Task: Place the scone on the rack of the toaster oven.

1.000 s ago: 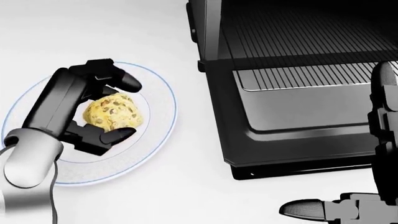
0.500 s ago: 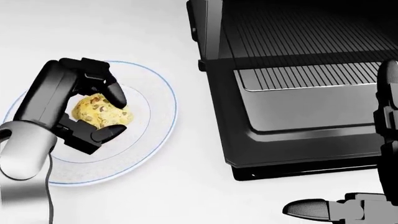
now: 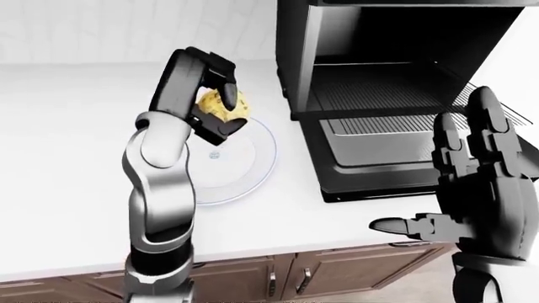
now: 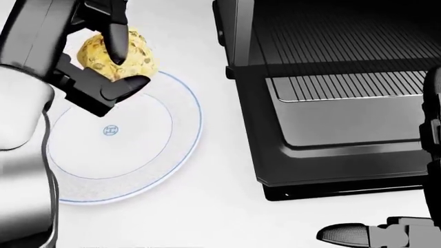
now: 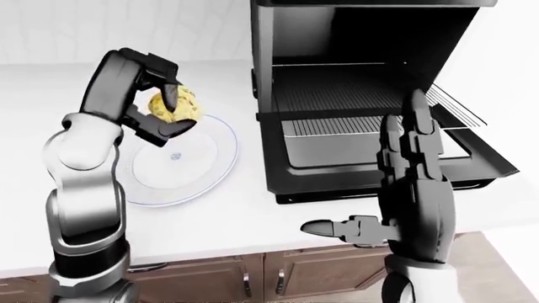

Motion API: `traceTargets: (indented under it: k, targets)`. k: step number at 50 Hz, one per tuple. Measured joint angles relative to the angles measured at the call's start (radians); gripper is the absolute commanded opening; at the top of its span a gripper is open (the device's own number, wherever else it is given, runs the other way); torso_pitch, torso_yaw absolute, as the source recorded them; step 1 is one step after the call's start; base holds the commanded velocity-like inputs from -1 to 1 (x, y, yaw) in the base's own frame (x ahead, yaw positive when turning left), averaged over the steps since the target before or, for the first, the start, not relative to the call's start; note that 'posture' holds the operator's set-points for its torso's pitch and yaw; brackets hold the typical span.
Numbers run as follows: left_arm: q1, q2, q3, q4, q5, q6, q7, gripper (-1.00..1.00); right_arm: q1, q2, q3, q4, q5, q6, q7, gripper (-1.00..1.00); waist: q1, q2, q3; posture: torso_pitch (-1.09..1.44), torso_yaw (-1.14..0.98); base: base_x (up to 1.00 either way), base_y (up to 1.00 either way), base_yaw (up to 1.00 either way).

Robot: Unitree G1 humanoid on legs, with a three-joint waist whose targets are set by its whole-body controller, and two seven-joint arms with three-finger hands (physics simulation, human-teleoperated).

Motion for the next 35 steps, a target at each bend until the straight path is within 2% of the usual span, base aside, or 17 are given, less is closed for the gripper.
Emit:
traceTargets:
  k: [7,13,19,27,35]
  targets:
    - [-0.085,-0.018,-0.021,-0.014,0.052,0.019,-0.083,-1.00,-0.023,-0.017,-0.044,-0.049,0.022,0.048,-0.006,1.00,-0.002,-0.005,0.007,0.00,0.00,0.00,0.00,0.00]
    - [-0.196,-0.032,-0.029,-0.050,0.114,0.090,-0.178,-1.00,-0.002,-0.095,-0.060,-0.046,0.094,0.040,-0.067,1.00,-0.001,-0.013,0.013,0.00,-0.01,0.00,0.00,0.00]
    - [-0.326,-0.052,-0.034,0.034,0.129,0.106,-0.191,-1.00,0.040,-0.165,-0.055,-0.050,0.174,0.001,-0.140,1.00,-0.005,-0.019,0.015,0.00,-0.03,0.00,0.00,0.00]
    - [-0.321,-0.079,-0.052,0.033,0.142,0.102,-0.216,-1.00,0.082,-0.222,-0.050,-0.048,0.235,-0.048,-0.210,1.00,-0.019,-0.025,0.021,0.00,-0.06,0.00,0.00,0.00]
    - [-0.347,-0.097,-0.059,0.018,0.179,0.112,-0.253,-1.00,0.070,-0.190,-0.035,-0.048,0.208,-0.042,-0.201,1.00,-0.038,-0.028,0.022,0.00,-0.10,0.00,0.00,0.00]
